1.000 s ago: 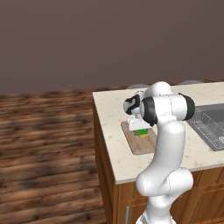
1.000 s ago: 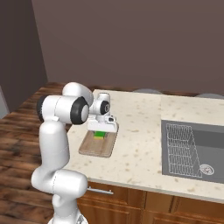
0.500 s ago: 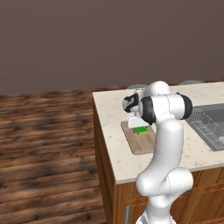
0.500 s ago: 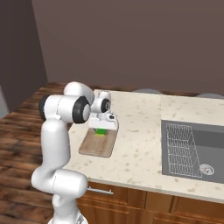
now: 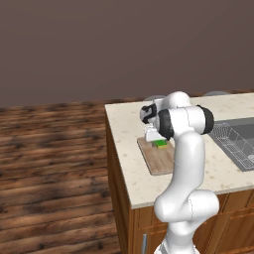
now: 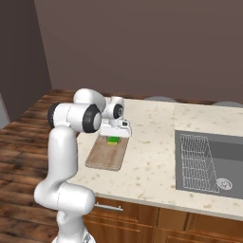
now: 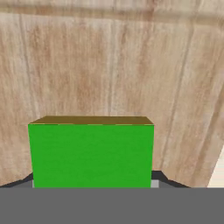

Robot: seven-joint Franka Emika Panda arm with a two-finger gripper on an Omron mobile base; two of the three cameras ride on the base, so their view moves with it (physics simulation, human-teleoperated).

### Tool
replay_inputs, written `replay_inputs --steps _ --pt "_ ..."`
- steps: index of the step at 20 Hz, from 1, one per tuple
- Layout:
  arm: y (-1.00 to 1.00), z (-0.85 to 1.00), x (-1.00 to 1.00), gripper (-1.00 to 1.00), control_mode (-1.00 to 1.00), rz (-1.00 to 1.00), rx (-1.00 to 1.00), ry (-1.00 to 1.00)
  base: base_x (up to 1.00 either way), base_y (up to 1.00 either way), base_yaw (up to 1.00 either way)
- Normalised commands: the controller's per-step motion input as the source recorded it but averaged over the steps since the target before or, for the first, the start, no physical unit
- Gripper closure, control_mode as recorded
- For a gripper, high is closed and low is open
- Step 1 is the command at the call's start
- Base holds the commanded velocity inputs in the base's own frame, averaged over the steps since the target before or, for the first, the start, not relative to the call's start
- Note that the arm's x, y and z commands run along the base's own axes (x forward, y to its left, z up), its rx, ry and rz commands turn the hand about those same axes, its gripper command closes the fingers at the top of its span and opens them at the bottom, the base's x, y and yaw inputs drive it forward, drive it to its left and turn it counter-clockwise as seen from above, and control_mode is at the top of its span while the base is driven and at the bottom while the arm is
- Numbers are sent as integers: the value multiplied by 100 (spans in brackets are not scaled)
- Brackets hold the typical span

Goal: Pick up the sponge from the counter and clean the cutting board by briefly scrubbing or pressing down on the cutting board. Once finished, release the sponge.

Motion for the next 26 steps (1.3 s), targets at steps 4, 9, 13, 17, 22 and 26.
replay_inputs --steps 4,9,13,17,22,26 --pt "-49 0 -14 100 -100 0 0 0 0 0 0" --pt "-55 0 -38 100 -100 0 0 0 0 0 0" --pt "-57 0 -63 100 -100 0 0 0 0 0 0" --pt "-44 0 -68 100 -100 0 0 0 0 0 0" --pt "-38 0 -58 100 -100 0 0 0 0 0 0" --pt "-38 0 -48 100 -100 0 0 0 0 0 0"
